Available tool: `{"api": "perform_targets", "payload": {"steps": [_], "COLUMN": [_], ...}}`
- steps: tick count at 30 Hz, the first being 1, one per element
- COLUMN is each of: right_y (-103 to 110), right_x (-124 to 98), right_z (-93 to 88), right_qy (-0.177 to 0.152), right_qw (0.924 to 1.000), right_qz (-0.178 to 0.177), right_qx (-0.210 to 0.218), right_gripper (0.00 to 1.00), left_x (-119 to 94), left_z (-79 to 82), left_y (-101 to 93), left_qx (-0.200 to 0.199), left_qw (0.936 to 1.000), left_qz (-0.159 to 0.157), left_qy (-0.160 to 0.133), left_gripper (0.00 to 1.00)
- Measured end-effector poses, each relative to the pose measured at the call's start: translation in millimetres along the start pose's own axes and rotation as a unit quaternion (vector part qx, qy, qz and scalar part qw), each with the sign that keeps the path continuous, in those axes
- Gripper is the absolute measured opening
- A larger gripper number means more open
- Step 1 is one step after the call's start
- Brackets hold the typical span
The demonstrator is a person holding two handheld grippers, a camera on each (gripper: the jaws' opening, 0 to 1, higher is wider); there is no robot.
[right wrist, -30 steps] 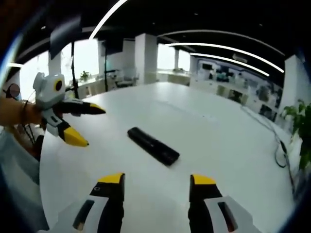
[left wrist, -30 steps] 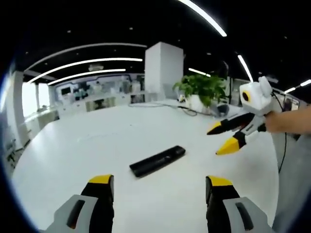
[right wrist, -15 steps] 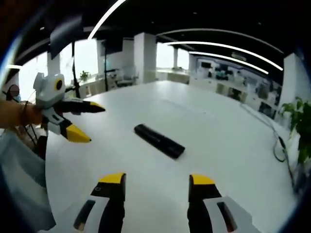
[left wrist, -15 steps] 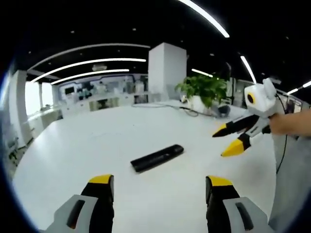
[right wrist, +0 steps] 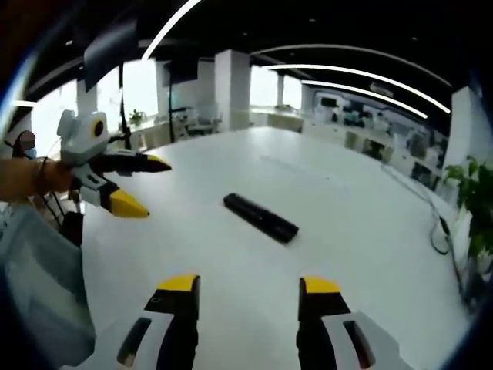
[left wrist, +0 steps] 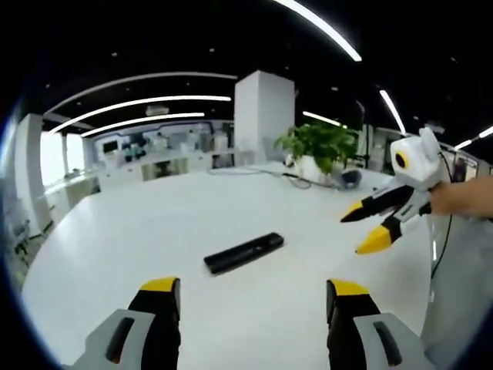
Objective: Press the specified remote control buttons in sequence, fully releasing each button before pressing the next.
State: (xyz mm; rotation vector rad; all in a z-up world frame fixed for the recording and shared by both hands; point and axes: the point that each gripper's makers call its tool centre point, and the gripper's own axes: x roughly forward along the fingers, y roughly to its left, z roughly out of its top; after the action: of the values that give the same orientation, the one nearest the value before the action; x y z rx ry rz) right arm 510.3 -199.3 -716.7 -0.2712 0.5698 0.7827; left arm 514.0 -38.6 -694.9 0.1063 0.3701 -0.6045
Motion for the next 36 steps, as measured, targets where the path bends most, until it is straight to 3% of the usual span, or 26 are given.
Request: {"api": "perform_targets", "payload": {"steps": [11,18,27,36], "right_y": [15,23,36,45], "right_x": [-17,-27,-40,-56], "right_z": [1.7,4.7,9.4,19.9], "right_qy": [0.0,-0.01,-0.019,-0.036], "right_qw": [1.0,0.9999,0.9998,0.9992], "right_qz": [-0.004,-0.004,-0.003,-0.008], "right_qx": [0.001,0.008,0.011,0.017], "right_gripper": [0.48,0.48,0.48,0.48], "left_x": [-19,-34,-54,-66], "left_z": [3.6,5.6,8.9,24.8], "left_y": [-12.3,-1.1,-4.6,-23.7], "left_qx": [0.003,-0.008,-0.012,-0.008], "left_qw": [1.0,0.9992,0.9986,0.9985], "left_qz": [0.001,0.038,0.05,0.05], "left_qy": [-0.007,-0.007,-0.013,-0.02], "left_gripper": [0.8,0.8,0.8,0.8]}}
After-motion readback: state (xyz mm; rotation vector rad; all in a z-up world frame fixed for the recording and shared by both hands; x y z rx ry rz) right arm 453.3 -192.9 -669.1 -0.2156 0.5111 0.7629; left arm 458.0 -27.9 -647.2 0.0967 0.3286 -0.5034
